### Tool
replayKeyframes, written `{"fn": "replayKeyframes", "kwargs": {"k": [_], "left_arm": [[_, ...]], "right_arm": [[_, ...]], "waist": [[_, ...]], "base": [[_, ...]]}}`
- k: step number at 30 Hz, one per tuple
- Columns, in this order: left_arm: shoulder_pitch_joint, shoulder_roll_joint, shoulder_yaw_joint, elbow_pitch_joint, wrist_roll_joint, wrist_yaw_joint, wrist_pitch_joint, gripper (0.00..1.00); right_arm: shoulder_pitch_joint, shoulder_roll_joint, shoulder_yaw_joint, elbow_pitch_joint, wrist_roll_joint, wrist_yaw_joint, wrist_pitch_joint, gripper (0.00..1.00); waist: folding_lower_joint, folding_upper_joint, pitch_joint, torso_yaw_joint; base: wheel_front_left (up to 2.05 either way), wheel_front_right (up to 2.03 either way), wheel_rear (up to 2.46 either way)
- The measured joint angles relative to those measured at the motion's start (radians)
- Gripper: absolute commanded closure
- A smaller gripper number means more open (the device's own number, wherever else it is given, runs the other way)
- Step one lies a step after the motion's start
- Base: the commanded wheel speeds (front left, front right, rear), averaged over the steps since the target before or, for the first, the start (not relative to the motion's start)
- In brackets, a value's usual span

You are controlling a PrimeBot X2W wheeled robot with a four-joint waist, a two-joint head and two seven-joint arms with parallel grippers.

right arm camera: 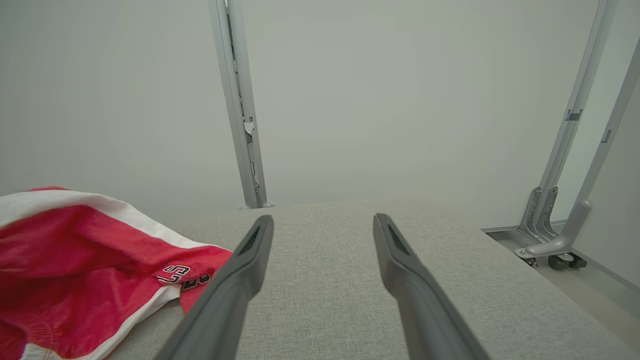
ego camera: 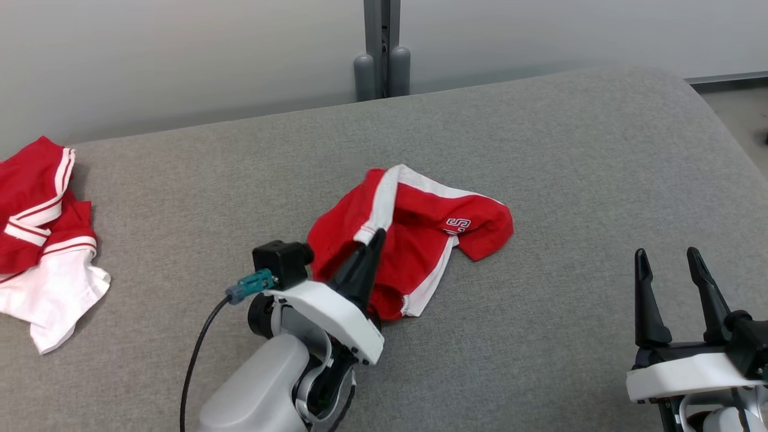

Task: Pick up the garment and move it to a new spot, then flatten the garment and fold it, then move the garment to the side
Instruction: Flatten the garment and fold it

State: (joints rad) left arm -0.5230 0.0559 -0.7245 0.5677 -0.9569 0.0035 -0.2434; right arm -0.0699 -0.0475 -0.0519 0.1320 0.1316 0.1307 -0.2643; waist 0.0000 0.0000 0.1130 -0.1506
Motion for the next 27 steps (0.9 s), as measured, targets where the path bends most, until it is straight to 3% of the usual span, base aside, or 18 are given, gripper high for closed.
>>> {"fn": "replayKeyframes", "kwargs": {"k": [3,6,15,22,27], "left_arm": [[0.047,0.034,-0.032,-0.045,0.003,-0.036,0.035,1.00],[0.107,0.095,-0.054,-0.094,0.005,-0.039,0.069,1.00],[0.265,0.246,-0.067,-0.193,-0.016,-0.001,0.142,1.00],[0.271,0.354,-0.043,-0.164,0.025,0.042,0.126,1.00],[0.243,0.364,-0.036,-0.117,0.044,0.050,0.104,1.00]], "right_arm": [[0.005,0.000,-0.006,0.002,0.000,0.000,0.000,0.00],[0.011,0.000,-0.012,0.004,0.000,0.000,0.000,0.00],[0.013,0.000,-0.014,0.016,-0.001,0.000,0.000,0.00],[0.013,0.000,-0.013,0.042,-0.009,0.000,0.000,0.00],[0.013,0.000,-0.004,0.059,-0.012,0.000,0.000,0.00]], "waist": [[0.0000,0.0000,-0.006,0.021],[0.0000,0.0000,-0.012,0.045],[0.0000,0.0000,-0.024,0.102],[0.0000,0.0000,-0.028,0.116],[0.0000,0.0000,-0.031,0.109]], "base": [[0.00,0.00,0.00],[0.00,0.00,0.00],[0.00,0.00,0.00],[0.00,0.00,0.00],[0.00,0.00,0.00]]}}
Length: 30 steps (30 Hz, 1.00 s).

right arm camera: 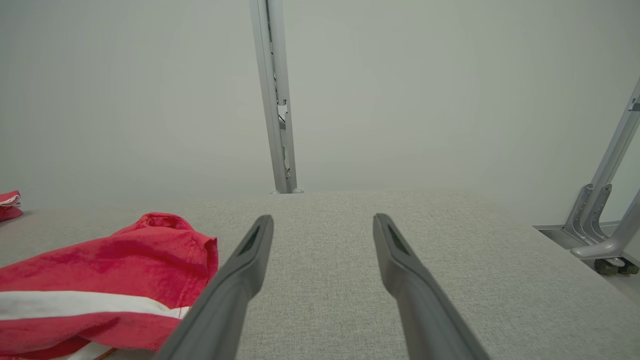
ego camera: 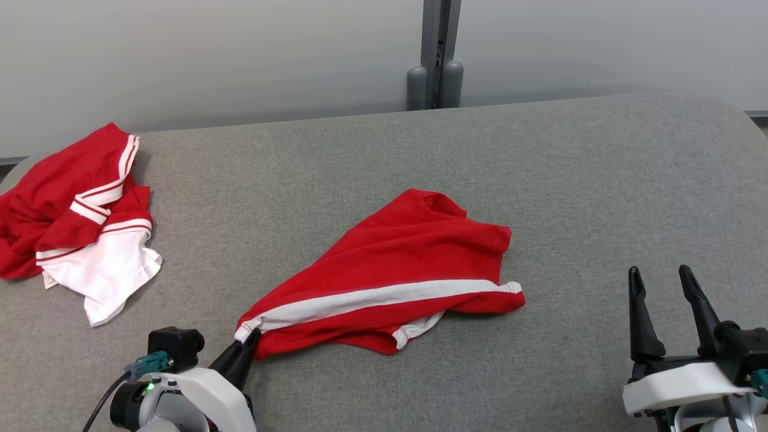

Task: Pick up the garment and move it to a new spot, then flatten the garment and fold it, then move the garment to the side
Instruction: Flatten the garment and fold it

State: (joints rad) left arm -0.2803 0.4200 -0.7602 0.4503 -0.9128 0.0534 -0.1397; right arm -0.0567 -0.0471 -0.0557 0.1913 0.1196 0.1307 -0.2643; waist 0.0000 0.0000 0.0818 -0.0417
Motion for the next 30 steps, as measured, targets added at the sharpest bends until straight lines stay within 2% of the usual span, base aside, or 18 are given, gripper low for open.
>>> {"fn": "replayKeyframes", "kwargs": {"k": [7,8,9,10,11,23,30], "left_arm": [[-0.022,-0.015,-0.011,0.085,0.029,-0.008,-0.040,1.00],[-0.022,-0.015,-0.011,0.085,0.029,-0.008,-0.040,0.91],[-0.025,-0.019,-0.012,0.095,0.032,-0.009,-0.047,0.63],[-0.028,-0.031,-0.010,0.109,0.031,-0.016,-0.062,0.09],[-0.028,-0.031,-0.010,0.109,0.031,-0.016,-0.062,0.00],[0.006,-0.085,0.017,0.134,0.062,-0.017,-0.118,0.00],[0.057,-0.088,0.067,0.103,0.098,0.007,-0.122,0.00]], "right_arm": [[0.005,0.000,0.006,0.017,-0.005,0.000,0.000,0.00],[0.005,0.000,0.006,0.017,-0.005,0.000,0.000,0.00],[0.006,0.000,0.005,0.019,-0.006,0.000,0.000,0.00],[0.007,0.000,0.005,0.021,-0.007,0.000,0.000,0.00],[0.007,0.000,0.005,0.021,-0.007,0.000,0.000,0.00],[0.023,0.000,0.003,0.018,-0.019,0.000,0.000,0.00],[0.035,0.000,-0.005,0.012,-0.026,0.000,0.000,0.00]], "waist": [[0.0000,0.0000,-0.010,-0.014],[0.0000,0.0000,-0.010,-0.014],[0.0000,0.0000,-0.012,-0.015],[0.0000,0.0000,-0.017,-0.015],[0.0000,0.0000,-0.017,-0.015],[0.0000,0.0000,-0.050,0.011],[0.0000,0.0000,-0.072,0.035]], "base": [[0.00,0.00,0.00],[0.00,0.00,0.00],[0.00,0.00,0.00],[0.00,0.00,0.00],[0.00,0.00,0.00],[0.00,0.00,0.00],[0.00,0.00,0.00]]}}
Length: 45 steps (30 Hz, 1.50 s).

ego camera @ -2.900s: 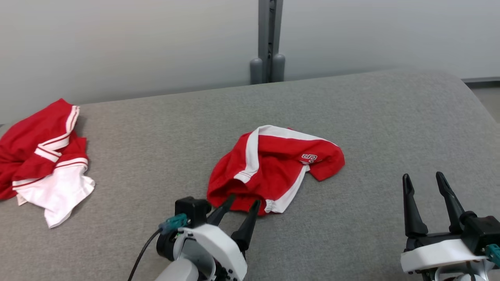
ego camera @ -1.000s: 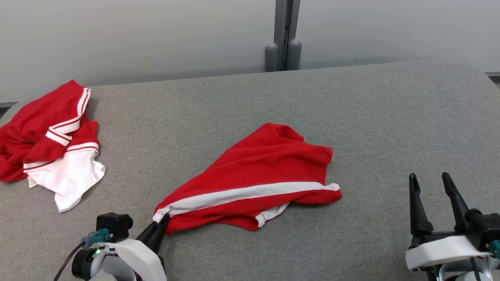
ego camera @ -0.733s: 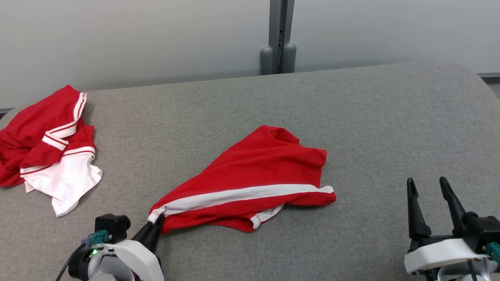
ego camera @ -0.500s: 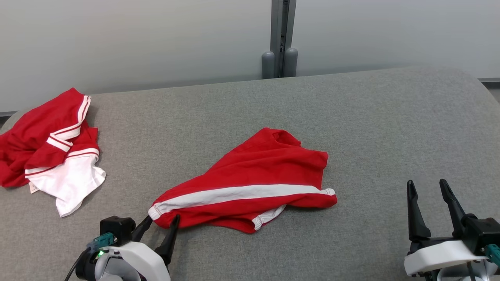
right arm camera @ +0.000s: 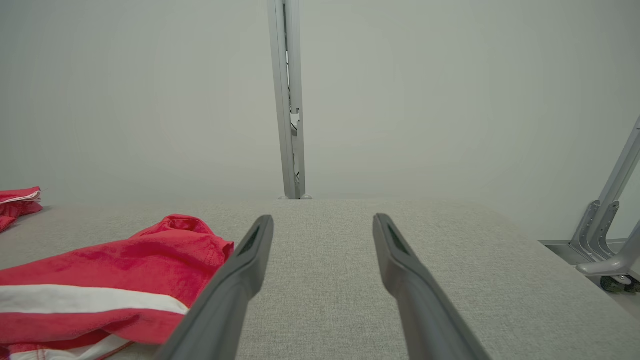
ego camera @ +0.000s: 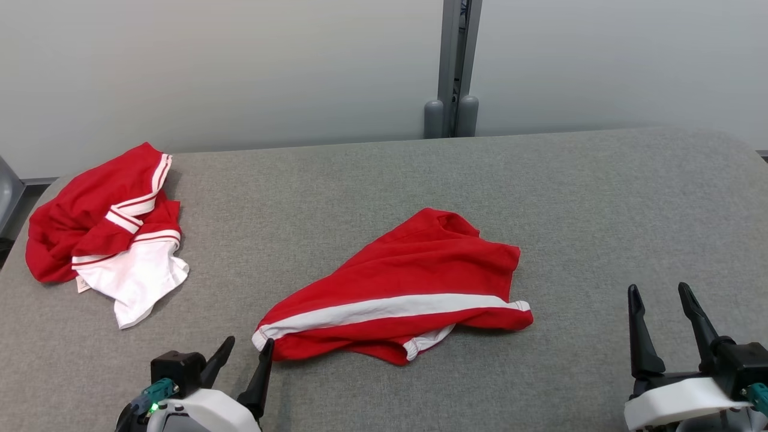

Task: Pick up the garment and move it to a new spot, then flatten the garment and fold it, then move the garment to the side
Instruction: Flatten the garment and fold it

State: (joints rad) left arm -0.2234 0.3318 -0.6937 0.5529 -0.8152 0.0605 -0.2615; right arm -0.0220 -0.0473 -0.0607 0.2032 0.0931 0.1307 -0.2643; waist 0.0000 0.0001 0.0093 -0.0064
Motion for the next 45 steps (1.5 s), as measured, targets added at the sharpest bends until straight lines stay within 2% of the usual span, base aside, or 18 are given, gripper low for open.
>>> {"fn": "replayKeyframes", "kwargs": {"k": [5,10,14,20,29,39,45], "left_arm": [[0.034,-0.018,0.089,-0.087,0.071,0.030,0.000,0.00],[0.078,-0.070,0.194,-0.187,0.169,0.055,0.000,0.00],[0.119,-0.117,0.270,-0.237,0.238,0.059,0.000,0.00],[0.156,-0.162,0.349,-0.251,0.326,0.044,0.000,0.00],[0.179,-0.208,0.439,-0.225,0.400,0.001,-0.002,0.00],[0.179,-0.241,0.482,-0.185,0.446,-0.038,-0.002,0.00],[0.165,-0.245,0.468,-0.094,0.440,-0.072,0.020,0.00]], "right_arm": [[0.002,0.000,-0.001,-0.003,-0.006,0.000,0.000,0.00],[0.001,0.000,0.004,-0.006,-0.007,0.000,0.000,0.00],[-0.002,0.000,0.010,-0.013,-0.007,0.000,0.000,0.00],[-0.005,0.000,0.024,-0.017,-0.006,0.000,0.000,0.00],[-0.005,0.000,0.045,-0.011,-0.002,0.000,0.000,0.00],[-0.005,0.000,0.049,-0.006,0.003,0.000,0.000,0.00],[-0.005,0.000,0.047,-0.005,0.004,0.000,0.000,0.00]], "waist": [[0.0000,0.0000,-0.006,0.015],[0.0000,0.0000,-0.012,0.023],[0.0000,0.0000,-0.018,0.025],[0.0000,0.0000,-0.028,0.028],[0.0000,0.0000,-0.034,0.036],[0.0000,0.0000,-0.026,0.037],[0.0000,0.0000,-0.016,0.036]], "base": [[0.00,0.00,0.00],[0.00,0.00,0.00],[0.00,0.00,0.00],[0.00,0.00,0.00],[0.00,0.00,0.00],[0.00,0.00,0.00],[0.00,0.00,0.00]]}}
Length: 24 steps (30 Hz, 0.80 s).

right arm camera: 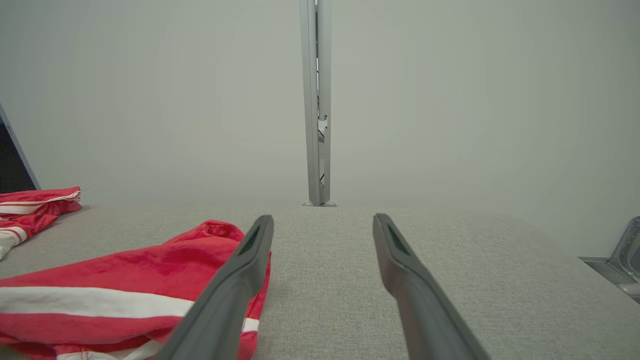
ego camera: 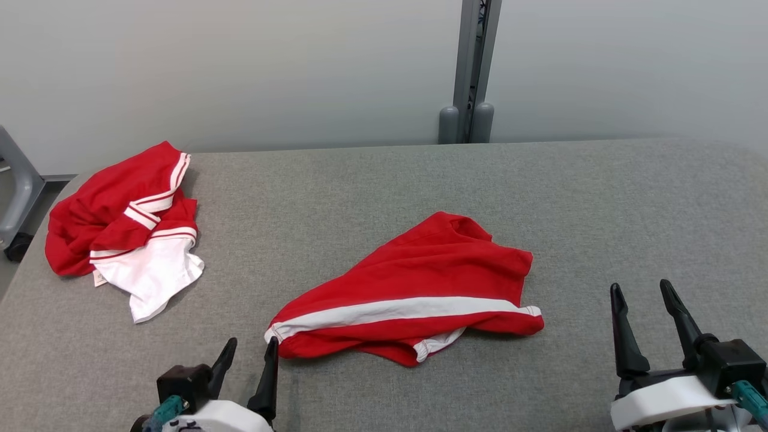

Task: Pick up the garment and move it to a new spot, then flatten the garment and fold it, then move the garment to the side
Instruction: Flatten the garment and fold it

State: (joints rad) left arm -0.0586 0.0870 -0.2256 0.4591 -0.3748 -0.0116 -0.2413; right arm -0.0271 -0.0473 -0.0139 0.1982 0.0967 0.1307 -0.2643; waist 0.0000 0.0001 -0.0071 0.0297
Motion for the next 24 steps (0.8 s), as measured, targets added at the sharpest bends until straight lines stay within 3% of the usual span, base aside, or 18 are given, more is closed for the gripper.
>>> {"fn": "replayKeyframes", "kwargs": {"k": [12,24], "left_arm": [[-0.071,-0.018,0.045,0.058,-0.241,-0.077,0.258,0.00],[-0.072,-0.034,0.058,0.013,-0.382,-0.082,0.307,0.00]], "right_arm": [[-0.010,0.000,-0.002,0.005,0.002,0.000,0.000,0.00],[-0.020,0.000,-0.008,0.006,0.004,0.000,0.000,0.00]], "waist": [[0.0000,0.0000,0.033,-0.014],[0.0000,-0.0001,0.048,-0.032]], "base": [[0.00,0.00,0.00],[0.00,0.00,0.00]]}}
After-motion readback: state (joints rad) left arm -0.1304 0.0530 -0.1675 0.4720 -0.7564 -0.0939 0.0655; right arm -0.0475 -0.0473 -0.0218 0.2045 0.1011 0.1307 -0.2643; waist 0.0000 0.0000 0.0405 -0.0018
